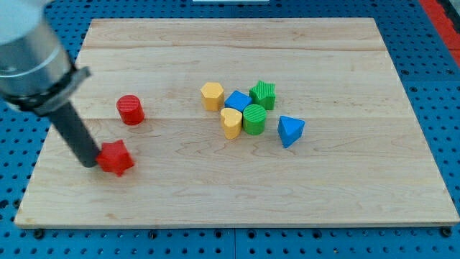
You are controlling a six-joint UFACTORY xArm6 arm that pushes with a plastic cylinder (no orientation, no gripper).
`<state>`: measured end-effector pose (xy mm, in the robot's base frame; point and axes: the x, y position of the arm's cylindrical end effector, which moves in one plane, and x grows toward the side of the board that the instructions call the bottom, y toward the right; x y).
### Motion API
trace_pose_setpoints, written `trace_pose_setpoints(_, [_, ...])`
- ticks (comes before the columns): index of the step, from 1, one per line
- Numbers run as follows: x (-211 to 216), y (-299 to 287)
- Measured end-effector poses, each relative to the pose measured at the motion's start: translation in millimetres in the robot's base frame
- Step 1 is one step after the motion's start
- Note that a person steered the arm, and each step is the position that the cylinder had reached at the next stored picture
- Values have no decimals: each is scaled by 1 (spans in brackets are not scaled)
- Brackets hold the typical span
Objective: Push red star to the group of blocks
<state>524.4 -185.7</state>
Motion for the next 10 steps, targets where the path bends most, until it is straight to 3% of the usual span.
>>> trace_pose_setpoints(3, [0,143])
trace_pose_setpoints(5, [31,183])
trace_pose_setpoints(10, [-2,229])
